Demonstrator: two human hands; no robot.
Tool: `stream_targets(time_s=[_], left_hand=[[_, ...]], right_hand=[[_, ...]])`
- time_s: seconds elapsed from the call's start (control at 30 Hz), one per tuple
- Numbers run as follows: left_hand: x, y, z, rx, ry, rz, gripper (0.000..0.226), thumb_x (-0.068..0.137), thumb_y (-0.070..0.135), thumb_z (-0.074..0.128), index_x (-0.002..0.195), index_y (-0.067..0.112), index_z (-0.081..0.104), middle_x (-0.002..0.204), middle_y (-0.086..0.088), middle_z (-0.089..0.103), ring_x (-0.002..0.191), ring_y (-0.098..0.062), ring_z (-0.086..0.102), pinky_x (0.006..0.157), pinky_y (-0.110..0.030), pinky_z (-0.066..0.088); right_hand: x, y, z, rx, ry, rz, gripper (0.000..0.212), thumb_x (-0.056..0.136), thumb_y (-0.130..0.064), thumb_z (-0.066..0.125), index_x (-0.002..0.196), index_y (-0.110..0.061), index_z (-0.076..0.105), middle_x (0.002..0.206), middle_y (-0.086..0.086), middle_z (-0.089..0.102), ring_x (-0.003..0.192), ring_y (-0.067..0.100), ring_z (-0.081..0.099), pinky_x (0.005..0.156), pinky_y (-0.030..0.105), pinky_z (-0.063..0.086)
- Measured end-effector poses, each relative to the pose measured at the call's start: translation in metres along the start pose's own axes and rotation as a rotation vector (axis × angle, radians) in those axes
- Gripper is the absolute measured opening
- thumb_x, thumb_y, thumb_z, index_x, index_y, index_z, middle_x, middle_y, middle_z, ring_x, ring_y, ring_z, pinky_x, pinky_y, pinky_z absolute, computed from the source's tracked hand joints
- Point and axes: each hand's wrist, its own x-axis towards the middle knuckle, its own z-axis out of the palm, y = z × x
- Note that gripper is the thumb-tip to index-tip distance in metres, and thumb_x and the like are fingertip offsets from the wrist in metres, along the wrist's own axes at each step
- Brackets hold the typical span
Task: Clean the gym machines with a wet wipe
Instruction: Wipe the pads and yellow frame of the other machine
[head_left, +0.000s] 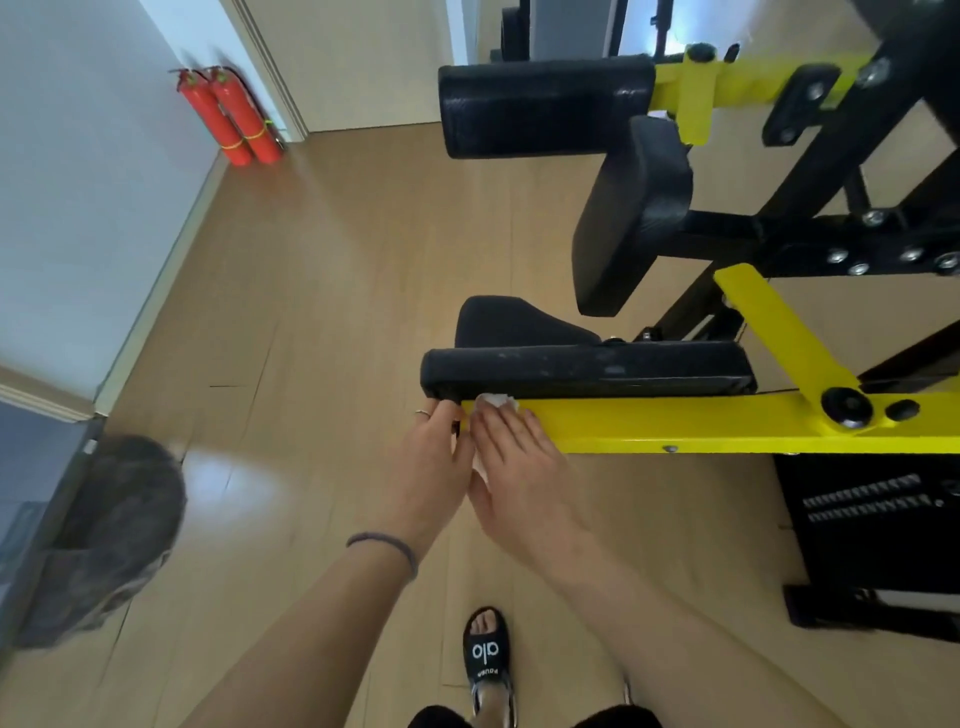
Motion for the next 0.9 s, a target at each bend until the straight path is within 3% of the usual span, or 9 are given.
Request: stream_targets(time_s=[0.1, 0.2, 0.3, 0.47, 0.57, 0.67, 0.8, 0.9], left_hand=[[0.007, 0.000, -0.003, -0.021, -0.001, -0.061, 0.011, 0.099, 0.021, 0.056, 0.094, 0.013, 0.062, 0.101, 0.001, 0.059, 0.083, -0.014, 0.055, 0.065, -0.023, 0.043], [0.011, -0.003, -0.004, -0.028, -0.040, -0.109, 0.013, 0.100, 0.022, 0.053, 0.096, 0.016, 0.064, 0.096, 0.001, 0.059, 0.078, -0.009, 0.054, 0.063, -0.022, 0.043], [0.013, -0.010, -0.003, -0.026, -0.049, -0.101, 0.019, 0.098, 0.015, 0.051, 0.100, 0.017, 0.070, 0.096, 0.001, 0.063, 0.077, -0.010, 0.053, 0.061, -0.019, 0.039], [0.016, -0.013, -0.014, -0.241, -0.148, -0.231, 0.029, 0.095, 0.007, 0.049, 0.106, 0.021, 0.072, 0.097, 0.005, 0.065, 0.082, -0.013, 0.058, 0.065, -0.024, 0.042], [0.016, -0.011, -0.018, -0.422, -0.172, -0.327, 0.020, 0.098, 0.016, 0.050, 0.106, 0.023, 0.066, 0.097, 0.003, 0.069, 0.084, -0.010, 0.061, 0.065, -0.025, 0.043], [0.014, -0.003, -0.015, -0.455, -0.113, -0.297, 0.009, 0.103, 0.027, 0.049, 0.105, 0.024, 0.058, 0.091, 0.005, 0.065, 0.081, -0.008, 0.061, 0.062, -0.022, 0.041], [0.010, 0.011, -0.002, -0.171, -0.100, -0.196, 0.017, 0.100, 0.028, 0.049, 0.116, 0.022, 0.049, 0.097, -0.002, 0.062, 0.079, -0.019, 0.059, 0.060, -0.031, 0.044], [-0.004, 0.033, 0.007, 0.173, -0.060, -0.037, 0.034, 0.094, 0.026, 0.053, 0.125, 0.019, 0.044, 0.115, -0.007, 0.048, 0.095, -0.026, 0.054, 0.075, -0.036, 0.048]], right_hand=[[-0.025, 0.035, -0.008, -0.067, -0.049, 0.064, 0.065, 0.102, -0.044, 0.027, 0.155, -0.006, 0.036, 0.162, 0.012, 0.033, 0.152, 0.026, 0.027, 0.124, 0.046, 0.024], [-0.050, 0.079, -0.018, -0.118, -0.035, 0.255, 0.067, 0.102, -0.046, 0.028, 0.153, -0.004, 0.038, 0.160, 0.015, 0.036, 0.151, 0.027, 0.030, 0.124, 0.046, 0.023], [-0.046, 0.073, -0.015, -0.125, -0.007, 0.357, 0.069, 0.099, -0.045, 0.029, 0.153, -0.002, 0.038, 0.160, 0.016, 0.035, 0.151, 0.027, 0.030, 0.125, 0.045, 0.021], [-0.011, -0.003, -0.004, -0.026, -0.067, 0.102, 0.074, 0.098, -0.035, 0.041, 0.160, -0.004, 0.017, 0.168, 0.014, 0.014, 0.156, 0.029, 0.008, 0.127, 0.045, 0.011], [0.008, -0.029, -0.002, -0.060, -0.089, 0.050, 0.078, 0.098, -0.040, 0.048, 0.160, -0.005, 0.016, 0.168, 0.014, 0.013, 0.156, 0.030, 0.007, 0.127, 0.044, 0.004], [0.007, -0.019, -0.003, -0.154, -0.145, -0.017, 0.078, 0.099, -0.042, 0.044, 0.161, -0.007, 0.011, 0.169, 0.013, 0.007, 0.157, 0.030, 0.001, 0.127, 0.045, 0.002], [-0.009, 0.020, -0.012, -0.180, -0.134, -0.018, 0.076, 0.097, -0.044, 0.048, 0.159, -0.008, 0.024, 0.167, 0.013, 0.017, 0.156, 0.029, 0.011, 0.127, 0.046, 0.009], [-0.038, 0.071, -0.021, -0.193, -0.126, 0.125, 0.075, 0.097, -0.049, 0.042, 0.156, -0.005, 0.030, 0.165, 0.014, 0.026, 0.155, 0.028, 0.018, 0.126, 0.045, 0.013]])
